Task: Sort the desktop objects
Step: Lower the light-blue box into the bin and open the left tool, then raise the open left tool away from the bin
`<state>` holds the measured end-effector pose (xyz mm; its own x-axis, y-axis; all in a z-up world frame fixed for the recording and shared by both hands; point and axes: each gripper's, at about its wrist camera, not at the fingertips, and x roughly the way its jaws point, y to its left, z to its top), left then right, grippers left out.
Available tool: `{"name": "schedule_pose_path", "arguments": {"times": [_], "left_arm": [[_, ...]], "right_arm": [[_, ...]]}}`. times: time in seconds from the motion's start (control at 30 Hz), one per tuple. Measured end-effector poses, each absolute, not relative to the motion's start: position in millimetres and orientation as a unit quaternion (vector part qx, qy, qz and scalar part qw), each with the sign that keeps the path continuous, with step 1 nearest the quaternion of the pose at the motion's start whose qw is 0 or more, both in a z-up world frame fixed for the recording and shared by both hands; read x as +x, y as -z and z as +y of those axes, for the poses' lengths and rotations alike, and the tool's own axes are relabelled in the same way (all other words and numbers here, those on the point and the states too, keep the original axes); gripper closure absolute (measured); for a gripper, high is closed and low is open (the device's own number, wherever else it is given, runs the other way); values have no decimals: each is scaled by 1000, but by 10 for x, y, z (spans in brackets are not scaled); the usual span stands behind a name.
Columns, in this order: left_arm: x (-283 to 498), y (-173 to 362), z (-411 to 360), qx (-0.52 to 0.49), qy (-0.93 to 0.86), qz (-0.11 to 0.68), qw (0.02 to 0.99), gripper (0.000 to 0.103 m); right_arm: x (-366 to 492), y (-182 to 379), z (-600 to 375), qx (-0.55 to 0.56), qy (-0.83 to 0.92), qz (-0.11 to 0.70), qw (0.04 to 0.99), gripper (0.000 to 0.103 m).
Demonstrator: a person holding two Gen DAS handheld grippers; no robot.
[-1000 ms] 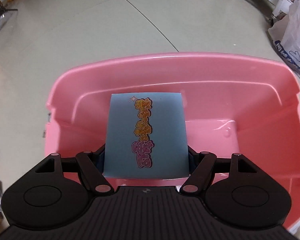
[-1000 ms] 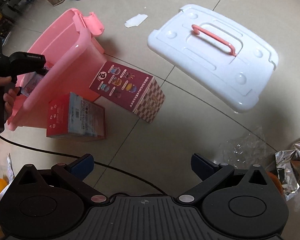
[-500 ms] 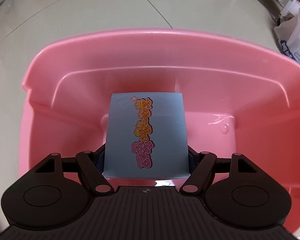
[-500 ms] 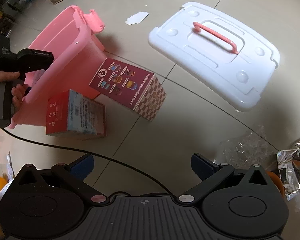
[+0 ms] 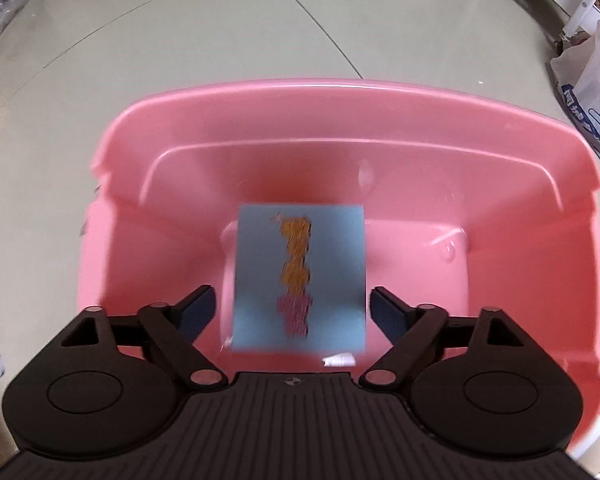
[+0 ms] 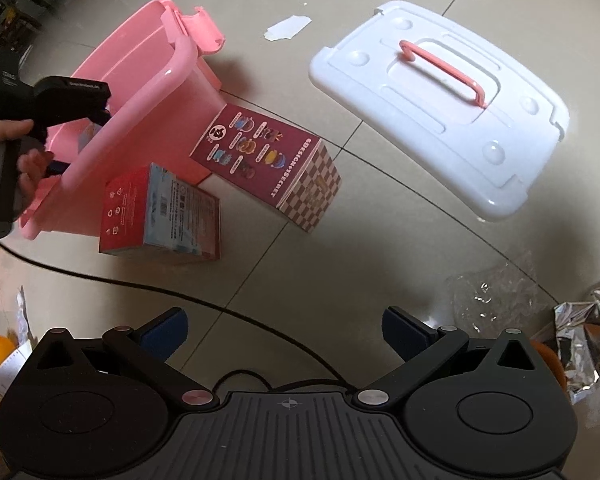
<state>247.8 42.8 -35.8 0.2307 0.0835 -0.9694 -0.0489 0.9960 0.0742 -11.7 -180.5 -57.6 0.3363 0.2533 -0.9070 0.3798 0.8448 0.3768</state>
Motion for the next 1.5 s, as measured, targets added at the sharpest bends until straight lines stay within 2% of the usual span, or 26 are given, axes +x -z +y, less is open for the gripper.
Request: {"name": "schedule_pose_path", "arguments": {"times": [0.33,0.53,0.67,0.97,1.13,1.3,1.5], "left_arm": [[1489,-456,399,64,-43,588,805,9],[993,-728,551,39,-55,567,821,7],[690,-733,659,53,-81,552,828,6],[160,-548,847,-45,-118,549,826,6],[178,-384,741,-9,-121,580,806,6],[223,-351,716,-35,-127,579,805,6],[258,-197,725,-52,-148,596,787,6]], "right_arm": [[-216,238,-1801,190,22,514,836,0],[-281,-49,-1824,122,9,475,871,0],[-305,-201,-1942,135,6,460,878,0],[-297,-346,-2121,151,-17,441,885,0],[-103,-449,-2080,102,-43,450,886,1],[146,-531,-2155,55,-72,449,889,1],[371,-317,-2150,45,-116,469,875,1]]}}
